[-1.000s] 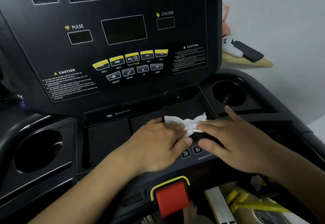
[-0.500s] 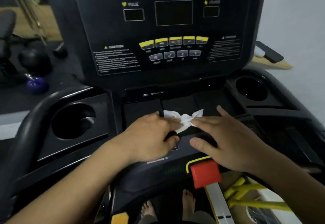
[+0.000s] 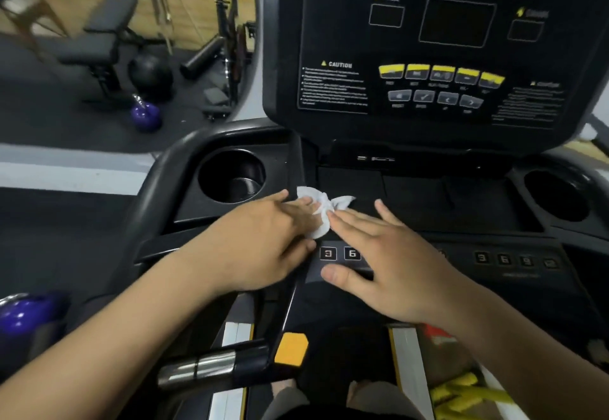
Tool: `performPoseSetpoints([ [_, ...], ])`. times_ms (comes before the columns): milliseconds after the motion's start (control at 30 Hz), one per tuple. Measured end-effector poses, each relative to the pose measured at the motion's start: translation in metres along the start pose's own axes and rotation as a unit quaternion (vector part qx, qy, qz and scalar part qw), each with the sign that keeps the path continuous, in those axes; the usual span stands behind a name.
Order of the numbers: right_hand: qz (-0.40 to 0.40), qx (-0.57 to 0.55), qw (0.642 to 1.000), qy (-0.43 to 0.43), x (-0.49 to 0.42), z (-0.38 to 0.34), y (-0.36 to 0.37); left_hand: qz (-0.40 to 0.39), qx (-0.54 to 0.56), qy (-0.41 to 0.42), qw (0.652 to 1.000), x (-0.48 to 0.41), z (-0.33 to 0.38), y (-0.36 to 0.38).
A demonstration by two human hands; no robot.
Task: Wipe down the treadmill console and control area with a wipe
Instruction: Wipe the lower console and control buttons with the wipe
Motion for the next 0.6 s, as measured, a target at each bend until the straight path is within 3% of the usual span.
performPoseSetpoints([
  [133, -0.003, 0.055, 0.998, -0.023, 0.008, -0.003, 0.004, 0.012, 0.063, -0.043, 0.997, 0.031, 0.009, 0.009],
  [267, 0.021, 0.096, 0.990, -0.105, 0.040, -0.015, 0.017, 0.097, 0.150, -0.070, 0.981, 0.058, 0.032, 0.023],
  [333, 0.015, 0.119, 0.983, -0.137, 0.052, -0.013, 0.026, 0.111, 0.142, -0.099, 0.979, 0.058, 0.045, 0.030],
  [400, 0.013, 0.130, 0.982, -0.134, 0.045, -0.004, 0.021, 0.110, 0.115, -0.131, 0.979, 0.046, 0.053, 0.033],
  [533, 0.030, 0.138, 0.989, -0.044, 0.018, 0.015, 0.006, 0.183, 0.056, -0.195, 0.962, 0.019, 0.064, 0.039],
  [600, 0.030, 0.129, 0.989, -0.059, 0.026, 0.013, 0.012, 0.219, 0.062, -0.235, 0.945, 0.023, 0.076, 0.043],
])
Point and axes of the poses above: each hand's wrist, its own x-axis away from the middle knuckle, its own y-axis out of the palm, z = x × y, the point moved 1 cm from there along -x, towards the middle knuckle, and after that the axes turned 2 degrees about x, right-handed, at the moved point
